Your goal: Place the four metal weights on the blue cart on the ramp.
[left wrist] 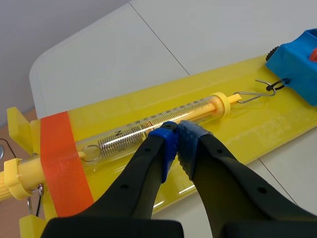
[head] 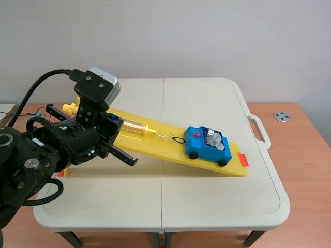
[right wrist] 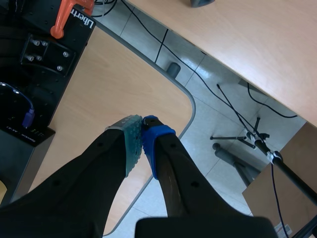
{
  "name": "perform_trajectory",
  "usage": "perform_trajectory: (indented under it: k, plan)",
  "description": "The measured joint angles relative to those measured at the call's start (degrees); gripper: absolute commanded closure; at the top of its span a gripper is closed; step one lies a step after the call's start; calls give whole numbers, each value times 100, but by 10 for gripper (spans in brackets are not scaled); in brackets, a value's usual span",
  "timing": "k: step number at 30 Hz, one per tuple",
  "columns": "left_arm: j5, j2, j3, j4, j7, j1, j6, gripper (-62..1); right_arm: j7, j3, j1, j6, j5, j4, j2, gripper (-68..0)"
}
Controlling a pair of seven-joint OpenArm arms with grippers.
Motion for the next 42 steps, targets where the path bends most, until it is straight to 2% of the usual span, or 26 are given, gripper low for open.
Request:
perform_trajectory:
  k: [25, 30, 34, 39, 42]
  plan:
    - [0, 0, 0, 0, 2, 0, 0, -29, 2, 0, 0, 0, 0, 0, 0, -6]
    - [-4, 0, 0, 52, 516, 9, -2, -29, 118, 0, 61, 2, 0, 0, 0, -6]
    - [-184, -20, 0, 525, 1001, 210, -7, -29, 273, 0, 356, 2, -2, 0, 0, -6]
    - [-439, -83, 0, 1453, 1270, 796, -46, -33, 634, 0, 828, 2, -2, 0, 0, -6]
    - [-612, -181, -2, 1919, 1311, 1259, -61, -94, 942, 0, 1117, 2, -2, 0, -2, -7]
